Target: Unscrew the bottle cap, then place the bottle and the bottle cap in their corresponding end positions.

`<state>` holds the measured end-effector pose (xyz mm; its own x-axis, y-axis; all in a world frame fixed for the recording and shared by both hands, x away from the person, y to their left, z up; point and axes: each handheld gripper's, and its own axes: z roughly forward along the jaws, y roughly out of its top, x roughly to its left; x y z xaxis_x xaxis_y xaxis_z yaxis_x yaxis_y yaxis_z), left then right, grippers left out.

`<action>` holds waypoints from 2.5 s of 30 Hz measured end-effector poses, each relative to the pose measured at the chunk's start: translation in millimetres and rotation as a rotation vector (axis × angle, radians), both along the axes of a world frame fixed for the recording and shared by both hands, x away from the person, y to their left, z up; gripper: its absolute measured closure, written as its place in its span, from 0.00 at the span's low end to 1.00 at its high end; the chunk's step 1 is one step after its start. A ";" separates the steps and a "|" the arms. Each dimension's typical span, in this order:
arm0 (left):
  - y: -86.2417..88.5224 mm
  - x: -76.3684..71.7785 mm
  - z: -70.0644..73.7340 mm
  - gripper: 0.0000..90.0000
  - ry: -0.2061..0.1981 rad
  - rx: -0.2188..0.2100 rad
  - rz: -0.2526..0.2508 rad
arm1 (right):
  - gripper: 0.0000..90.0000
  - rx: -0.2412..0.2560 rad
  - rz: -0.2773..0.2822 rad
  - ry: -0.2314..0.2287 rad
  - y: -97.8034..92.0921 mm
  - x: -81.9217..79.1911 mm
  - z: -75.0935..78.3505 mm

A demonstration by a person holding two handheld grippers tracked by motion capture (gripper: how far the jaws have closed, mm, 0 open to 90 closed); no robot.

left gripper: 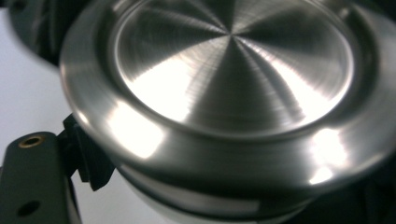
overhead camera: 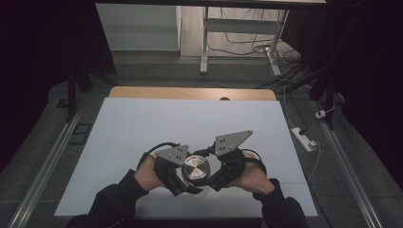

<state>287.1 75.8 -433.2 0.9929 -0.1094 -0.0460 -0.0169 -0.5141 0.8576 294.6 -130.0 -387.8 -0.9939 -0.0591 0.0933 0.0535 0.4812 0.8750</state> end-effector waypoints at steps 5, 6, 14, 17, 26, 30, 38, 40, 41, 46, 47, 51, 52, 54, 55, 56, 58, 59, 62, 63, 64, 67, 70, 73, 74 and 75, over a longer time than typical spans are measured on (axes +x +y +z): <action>-0.7 2.5 -2.7 0.17 -0.023 0.030 0.069 | 0.12 0.014 0.000 0.003 -2.3 2.2 -4.0; 0.4 4.2 -3.0 0.17 -0.025 0.037 0.117 | 0.11 0.017 -0.046 -0.007 -2.7 2.4 -0.3; 3.6 12.9 -4.9 0.17 -0.023 0.074 0.396 | 0.12 -0.012 -0.394 -0.102 4.7 -8.3 10.9; 3.7 11.1 -2.7 0.17 -0.033 0.068 0.381 | 0.13 -0.071 -0.436 -0.131 16.2 -9.2 -0.7; 4.2 8.1 -0.9 0.17 -0.042 0.066 0.271 | 0.21 -0.045 -0.332 -0.075 13.3 -6.2 -4.5; 3.6 8.5 -2.8 0.17 -0.041 0.074 0.255 | 0.21 -0.017 -0.316 -0.060 10.1 -5.4 -1.4; 4.1 11.1 -6.0 0.17 -0.038 0.085 0.263 | 0.21 -0.013 -0.322 -0.074 7.1 -6.1 3.1; 5.2 12.5 -6.8 0.17 -0.038 0.088 0.270 | 0.21 -0.012 -0.331 -0.075 5.6 -5.3 4.1; 5.7 13.0 -7.3 0.17 -0.037 0.089 0.275 | 0.21 -0.015 -0.338 -0.077 4.8 -5.2 4.6; 8.8 16.7 -9.5 0.17 -0.032 0.093 0.297 | 0.21 -0.020 -0.362 -0.084 1.5 -4.0 6.3; 9.6 17.6 -9.9 0.17 -0.031 0.097 0.304 | 0.21 -0.019 -0.365 -0.085 1.0 -4.2 6.6; 13.8 22.2 -11.9 0.17 -0.026 0.100 0.335 | 0.21 -0.019 -0.370 -0.092 -1.1 -4.9 7.1; 14.9 23.0 -12.2 0.17 -0.025 0.099 0.345 | 0.21 -0.021 -0.372 -0.091 -1.6 -5.3 7.0; 17.4 24.8 -12.7 0.17 -0.020 0.091 0.363 | 0.21 -0.024 -0.375 -0.094 -2.8 -5.6 6.2; 18.9 25.8 -12.4 0.17 -0.022 0.092 0.368 | 0.21 -0.025 -0.377 -0.092 -3.4 -5.9 5.7; 19.9 26.4 -12.3 0.17 -0.019 0.087 0.375 | 0.21 -0.025 -0.377 -0.091 -3.9 -6.1 5.2; 21.5 27.1 -11.8 0.17 -0.024 0.086 0.390 | 0.21 -0.030 -0.380 -0.091 -4.8 -6.7 4.3; 22.3 27.5 -11.6 0.17 -0.024 0.085 0.396 | 0.21 -0.031 -0.382 -0.091 -5.3 -6.9 3.9; 24.4 29.0 -11.8 0.17 -0.026 0.087 0.407 | 0.21 -0.032 -0.382 -0.091 -6.7 -7.8 2.4; 25.5 30.0 -12.1 0.17 -0.030 0.091 0.409 | 0.21 -0.031 -0.383 -0.091 -7.2 -8.2 1.9; 26.1 30.6 -12.8 0.17 -0.026 0.089 0.419 | 0.21 -0.029 -0.384 -0.090 -7.8 -8.6 1.4; 28.7 33.2 -13.9 0.17 -0.023 0.088 0.442 | 0.21 -0.026 -0.383 -0.081 -9.0 -10.5 0.2; 30.8 34.9 -13.7 0.17 -0.026 0.087 0.459 | 0.21 -0.026 -0.380 -0.081 -8.7 -12.1 -1.5; 31.8 36.5 -13.5 0.17 -0.026 0.084 0.467 | 0.21 -0.026 -0.377 -0.083 -8.4 -13.7 -3.5; 32.1 37.0 -13.8 0.17 -0.024 0.081 0.471 | 0.21 -0.027 -0.375 -0.084 -8.3 -14.2 -4.2; 32.5 37.7 -13.9 0.17 -0.023 0.081 0.474 | 0.21 -0.026 -0.376 -0.083 -8.5 -14.6 -4.7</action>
<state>324.8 108.3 -447.1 0.9335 0.3582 -0.0129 0.2167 -0.5351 0.8165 279.9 -138.4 -392.5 -0.9499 0.3125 0.0084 0.1602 0.4634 0.8715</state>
